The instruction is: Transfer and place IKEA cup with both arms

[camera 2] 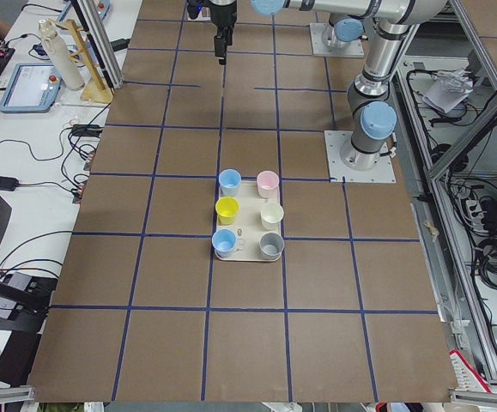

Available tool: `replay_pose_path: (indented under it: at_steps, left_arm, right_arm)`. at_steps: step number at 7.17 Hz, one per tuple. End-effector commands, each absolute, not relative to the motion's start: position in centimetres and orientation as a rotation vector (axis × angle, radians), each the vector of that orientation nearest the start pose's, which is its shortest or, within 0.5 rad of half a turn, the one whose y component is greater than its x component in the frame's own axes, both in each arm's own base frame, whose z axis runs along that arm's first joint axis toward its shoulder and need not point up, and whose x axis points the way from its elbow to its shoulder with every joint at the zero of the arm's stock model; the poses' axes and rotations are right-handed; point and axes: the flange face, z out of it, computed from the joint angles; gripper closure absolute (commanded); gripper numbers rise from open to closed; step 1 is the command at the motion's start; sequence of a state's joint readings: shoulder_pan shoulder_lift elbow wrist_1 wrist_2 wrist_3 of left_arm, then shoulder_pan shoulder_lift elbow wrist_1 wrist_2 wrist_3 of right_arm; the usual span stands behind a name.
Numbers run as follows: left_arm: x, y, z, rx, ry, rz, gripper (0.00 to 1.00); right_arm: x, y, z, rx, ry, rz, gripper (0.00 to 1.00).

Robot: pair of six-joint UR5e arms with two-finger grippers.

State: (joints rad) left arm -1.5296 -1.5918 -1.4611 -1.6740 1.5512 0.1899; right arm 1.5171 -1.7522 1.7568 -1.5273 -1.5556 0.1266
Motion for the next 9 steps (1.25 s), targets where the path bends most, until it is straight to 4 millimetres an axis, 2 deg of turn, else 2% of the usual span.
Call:
replay_pose_path:
  at_steps: [1, 2, 9]
  left_arm:
    - [-11.52, -50.19, 51.75, 0.136, 3.145, -0.068, 0.0]
    - [-11.37, -50.65, 51.89, 0.134, 3.13, -0.088, 0.0]
    - [-11.35, -50.66, 51.67, 0.072, 3.141, -0.065, 0.0]
  right_arm:
    - [11.32, -41.65, 48.03, 0.275, 3.103, 0.052, 0.0]
    - [11.24, -41.45, 48.18, 0.273, 3.112, 0.051, 0.0]
    - [11.52, -41.23, 48.08, 0.259, 3.112, 0.054, 0.0]
